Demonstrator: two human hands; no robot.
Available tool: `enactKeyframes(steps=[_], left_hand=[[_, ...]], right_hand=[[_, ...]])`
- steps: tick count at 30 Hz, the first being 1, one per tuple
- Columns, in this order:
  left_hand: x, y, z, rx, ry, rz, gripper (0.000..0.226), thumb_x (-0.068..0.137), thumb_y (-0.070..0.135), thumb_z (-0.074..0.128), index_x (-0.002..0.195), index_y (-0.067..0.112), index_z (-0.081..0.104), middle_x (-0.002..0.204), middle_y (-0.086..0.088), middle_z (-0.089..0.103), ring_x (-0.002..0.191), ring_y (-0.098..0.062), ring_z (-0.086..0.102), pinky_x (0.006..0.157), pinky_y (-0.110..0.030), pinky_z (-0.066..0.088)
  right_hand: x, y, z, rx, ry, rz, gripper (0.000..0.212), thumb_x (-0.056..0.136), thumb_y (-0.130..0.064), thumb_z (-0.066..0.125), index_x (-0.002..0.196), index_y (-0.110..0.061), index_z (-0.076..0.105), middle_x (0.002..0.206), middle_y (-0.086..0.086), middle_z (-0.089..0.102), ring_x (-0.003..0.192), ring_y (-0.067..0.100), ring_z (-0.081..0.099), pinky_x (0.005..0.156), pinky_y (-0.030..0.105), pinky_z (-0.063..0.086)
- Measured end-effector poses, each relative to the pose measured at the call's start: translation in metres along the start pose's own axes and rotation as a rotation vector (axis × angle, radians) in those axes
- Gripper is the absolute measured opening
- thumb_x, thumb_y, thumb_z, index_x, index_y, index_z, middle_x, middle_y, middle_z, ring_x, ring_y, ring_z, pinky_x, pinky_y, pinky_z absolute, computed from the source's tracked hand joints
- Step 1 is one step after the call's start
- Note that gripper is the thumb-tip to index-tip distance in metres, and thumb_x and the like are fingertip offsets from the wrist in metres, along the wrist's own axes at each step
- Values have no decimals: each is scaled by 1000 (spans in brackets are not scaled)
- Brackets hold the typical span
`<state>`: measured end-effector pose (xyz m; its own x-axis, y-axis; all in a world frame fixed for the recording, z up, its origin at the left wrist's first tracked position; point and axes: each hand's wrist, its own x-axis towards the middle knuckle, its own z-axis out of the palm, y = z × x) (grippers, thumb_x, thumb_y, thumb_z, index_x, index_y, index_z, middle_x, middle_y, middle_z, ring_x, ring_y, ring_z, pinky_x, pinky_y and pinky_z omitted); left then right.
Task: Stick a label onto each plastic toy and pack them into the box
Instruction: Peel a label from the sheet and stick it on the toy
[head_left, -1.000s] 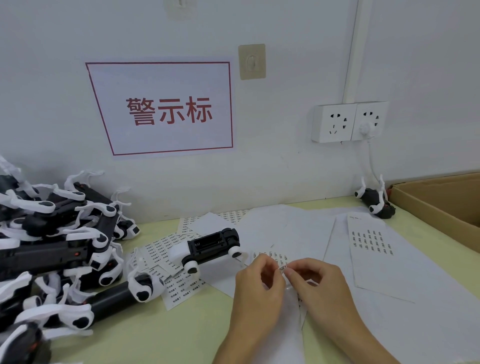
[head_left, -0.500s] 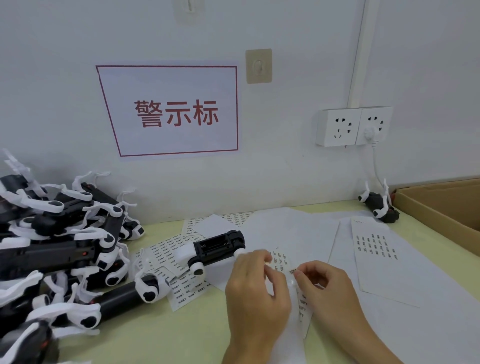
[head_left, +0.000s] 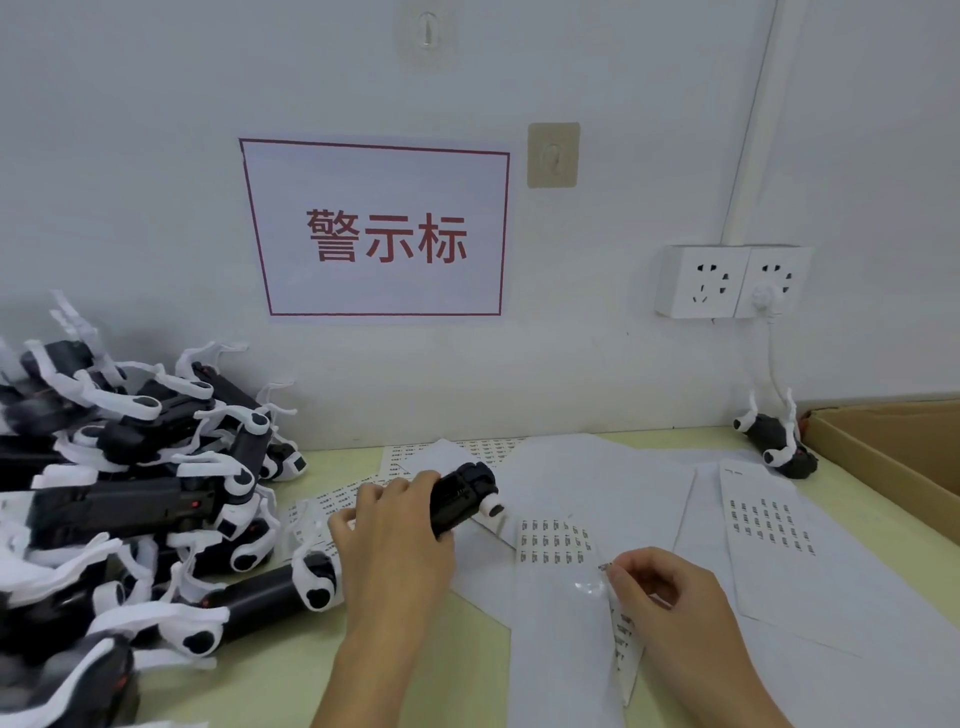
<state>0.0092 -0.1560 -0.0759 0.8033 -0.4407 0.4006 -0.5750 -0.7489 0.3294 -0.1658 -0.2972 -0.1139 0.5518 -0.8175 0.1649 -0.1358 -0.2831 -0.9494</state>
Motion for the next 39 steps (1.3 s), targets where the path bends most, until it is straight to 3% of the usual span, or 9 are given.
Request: enactKeyframes(steps=[4,9,13,16,19,22,30,35,39], left_hand=[[1,6,-6,-395,46,-107,29,82,35,69,107,34,56,87,16,60,84,-13,55,66,-31,44],[2,17,-4,-978,-115,-328,31,81,28,77,99,24,52,74,5,65,50,0,61,51,-25,47],[-3,20,7,-1221,-309,-395,32,84,29,75,103,20,50,76,6,62,52,3,59,51,-20,46],[-10,18,17,-1356,-371,-419,40,88,21,71,116,27,43,91,-1,62,75,-15,61,66,-30,47],[-16,19,21,-1442,-376,-380,64,87,15,71,129,46,34,95,-6,64,86,-25,61,81,-40,49],[-19,21,17,-1526,-369,-307,70,71,22,72,119,63,44,88,-12,60,80,-27,61,78,-42,50],[-27,20,28,-1584,-508,-185,79,73,17,71,129,65,44,119,-4,66,93,-26,67,79,-40,56],[-24,15,36,-1613,-570,-168,71,72,12,68,126,55,51,95,-10,57,73,-23,57,61,-33,50],[-23,12,42,-1604,-570,-164,70,72,8,70,125,50,54,97,-13,58,79,-26,60,68,-38,52]], right_hand=[[1,1,0,-3,10,-11,19,87,-10,71,69,-16,72,67,0,70,60,8,63,58,10,47],[0,0,0,-19,5,-32,19,86,-8,72,69,-16,72,67,-1,70,62,8,63,59,10,47],[1,2,0,-22,2,-48,19,87,-8,71,69,-16,72,68,-1,70,62,7,63,59,10,48],[0,3,0,-33,-4,-63,19,87,-8,71,70,-17,72,68,-3,70,63,8,63,59,9,47],[-1,3,-1,-43,-8,-78,20,87,-8,70,70,-17,72,68,-3,70,63,6,63,59,9,46],[-1,4,-2,-66,-13,-92,20,88,-8,70,70,-18,72,69,-5,71,65,5,63,60,8,46],[-4,3,-2,-82,-11,-129,20,88,-8,70,70,-17,72,71,-7,71,66,4,62,61,7,44],[-6,2,-1,-114,-31,-155,21,87,-8,71,69,-19,72,69,-7,70,63,3,61,60,8,44],[-6,3,2,-136,-50,-189,20,87,-10,71,69,-19,71,71,-6,70,65,7,62,59,12,46]])
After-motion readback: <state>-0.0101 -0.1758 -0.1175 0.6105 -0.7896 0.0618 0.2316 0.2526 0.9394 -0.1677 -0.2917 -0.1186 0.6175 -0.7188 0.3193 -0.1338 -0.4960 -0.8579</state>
